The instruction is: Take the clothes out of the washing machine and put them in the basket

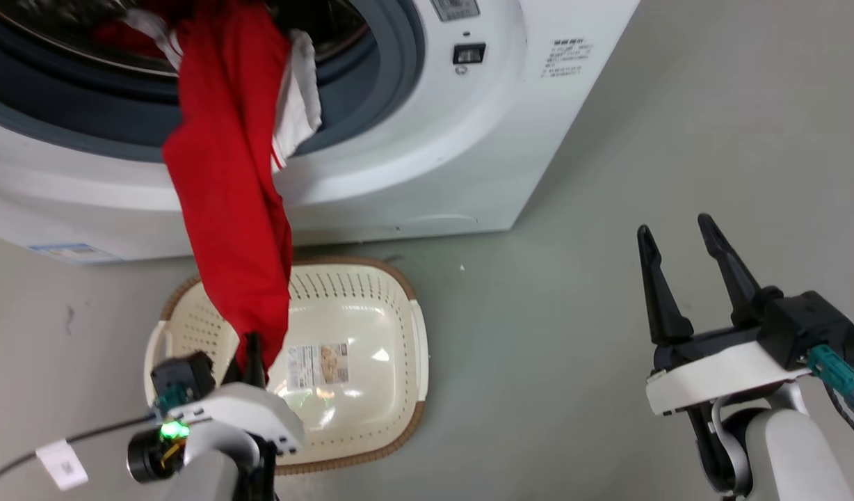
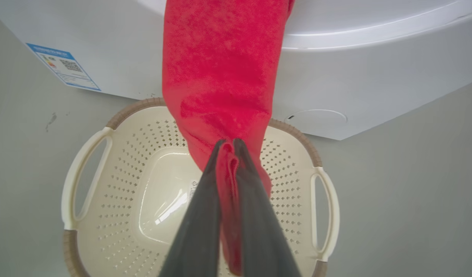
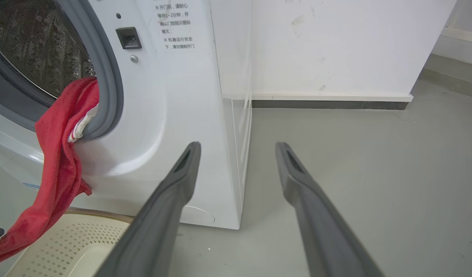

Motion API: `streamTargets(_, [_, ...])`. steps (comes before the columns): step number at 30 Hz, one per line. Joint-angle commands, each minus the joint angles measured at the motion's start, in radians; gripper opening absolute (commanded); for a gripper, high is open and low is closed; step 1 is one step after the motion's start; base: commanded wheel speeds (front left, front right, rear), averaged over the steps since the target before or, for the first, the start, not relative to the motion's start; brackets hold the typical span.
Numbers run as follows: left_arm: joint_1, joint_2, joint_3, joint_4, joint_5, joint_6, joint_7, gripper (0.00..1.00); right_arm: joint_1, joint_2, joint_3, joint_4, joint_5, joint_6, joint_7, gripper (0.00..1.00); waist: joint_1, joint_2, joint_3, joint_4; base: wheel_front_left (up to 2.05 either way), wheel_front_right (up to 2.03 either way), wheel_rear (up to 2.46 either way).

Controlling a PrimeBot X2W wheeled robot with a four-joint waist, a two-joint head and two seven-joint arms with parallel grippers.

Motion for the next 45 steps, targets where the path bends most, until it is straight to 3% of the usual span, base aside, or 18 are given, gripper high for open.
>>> streamTargets(1, [-0.036,0.007,0.008,0.032,-0.007,-0.009,-0.007,0.0,-0.02,0.001,0.003,-0.006,0.004,-0.001,-0.005,1.0,-0.0001,0.0,0.062,-0.024,0.0,0.0,0.0])
streamTargets(13, [-0.359,0.081,0.051,0.417,-0.011,-0.077,-0.029,0.0,-0.108,0.001,0.031,0.011,0.021,-0.001,-0.05,1.0,-0.0001,0.0,0.24,-0.103,0.0,0.0,0.0])
streamTargets(27, [-0.55,0.14,0.072,0.611,-0.016,-0.127,-0.03,0.0,-0.161,0.001,0.06,0.041,0.036,-0.001,-0.09,1.0,-0.0001,0.0,0.344,-0.142,0.0,0.0,0.0])
streamTargets(29, [-0.559,0.143,0.07,0.624,-0.012,-0.127,-0.03,0.8,-0.165,0.001,0.062,0.05,0.037,-0.001,-0.091,1.0,-0.0001,0.0,0.341,-0.144,0.0,0.0,0.0])
streamTargets(30, [-0.563,0.146,0.071,0.626,-0.013,-0.127,-0.03,1.0,-0.166,0.001,0.062,0.054,0.039,-0.001,-0.093,1.0,-0.0001,0.0,0.338,-0.144,0.0,0.0,0.0])
streamTargets(38, [-0.505,0.136,0.093,0.605,-0.01,-0.124,-0.03,1.0,-0.149,0.001,0.056,0.084,0.044,-0.001,-0.102,1.0,-0.0001,0.0,0.259,-0.134,0.0,0.0,0.0])
streamTargets(45, [-0.366,0.113,0.137,0.45,0.029,-0.11,-0.03,1.0,-0.107,0.0,0.041,0.11,0.035,-0.001,-0.103,1.0,-0.0001,0.0,0.134,-0.111,0.0,0.0,0.0])
